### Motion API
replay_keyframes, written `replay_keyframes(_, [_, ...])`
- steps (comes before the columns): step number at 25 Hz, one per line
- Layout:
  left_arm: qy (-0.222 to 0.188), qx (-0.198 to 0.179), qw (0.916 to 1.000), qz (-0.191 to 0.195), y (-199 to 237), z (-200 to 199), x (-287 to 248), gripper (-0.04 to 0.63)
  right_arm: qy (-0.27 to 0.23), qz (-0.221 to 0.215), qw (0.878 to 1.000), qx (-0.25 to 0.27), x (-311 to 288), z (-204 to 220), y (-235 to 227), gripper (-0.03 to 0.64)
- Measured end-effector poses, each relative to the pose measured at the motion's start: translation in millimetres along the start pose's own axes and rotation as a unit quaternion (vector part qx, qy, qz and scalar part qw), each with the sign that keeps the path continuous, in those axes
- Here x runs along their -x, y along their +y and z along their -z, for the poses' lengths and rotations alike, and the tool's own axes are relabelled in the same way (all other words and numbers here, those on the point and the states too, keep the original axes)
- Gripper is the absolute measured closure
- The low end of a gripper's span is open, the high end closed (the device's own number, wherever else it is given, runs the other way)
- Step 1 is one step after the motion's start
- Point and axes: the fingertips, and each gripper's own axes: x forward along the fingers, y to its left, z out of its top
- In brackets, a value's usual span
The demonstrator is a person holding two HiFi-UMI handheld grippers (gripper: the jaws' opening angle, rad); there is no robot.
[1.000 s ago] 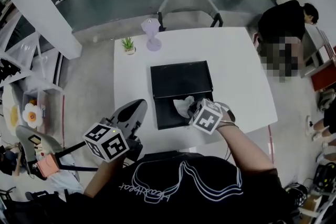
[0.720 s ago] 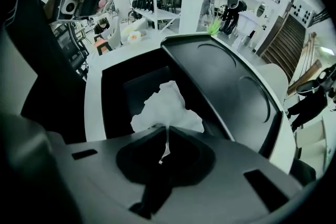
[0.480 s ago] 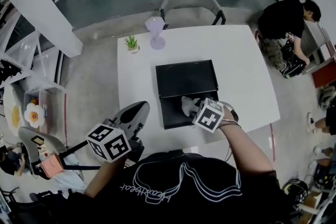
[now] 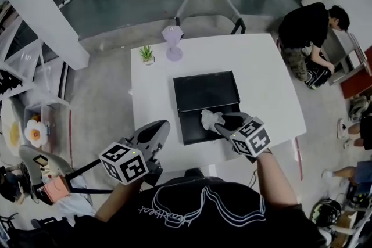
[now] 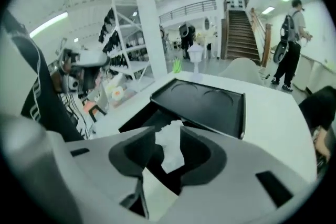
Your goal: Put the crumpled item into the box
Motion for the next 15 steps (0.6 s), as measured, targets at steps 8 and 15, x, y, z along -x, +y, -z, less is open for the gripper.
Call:
replay_keyframes(8, [-0.007,-0.008,0.9991,0.04,-32.0,-0.7,19.6,0.588,-0.252,-0.081,0.957,-0.115,72.3,-54.8,66.5,0.614])
replay_keyframes(15, [-0.005,0.006,0.9975,0.07,-52.0,0.9,35.7,0.588,-0.337,-0.104,0.926,-0.133,104.5,-74.8,101.7,0.614])
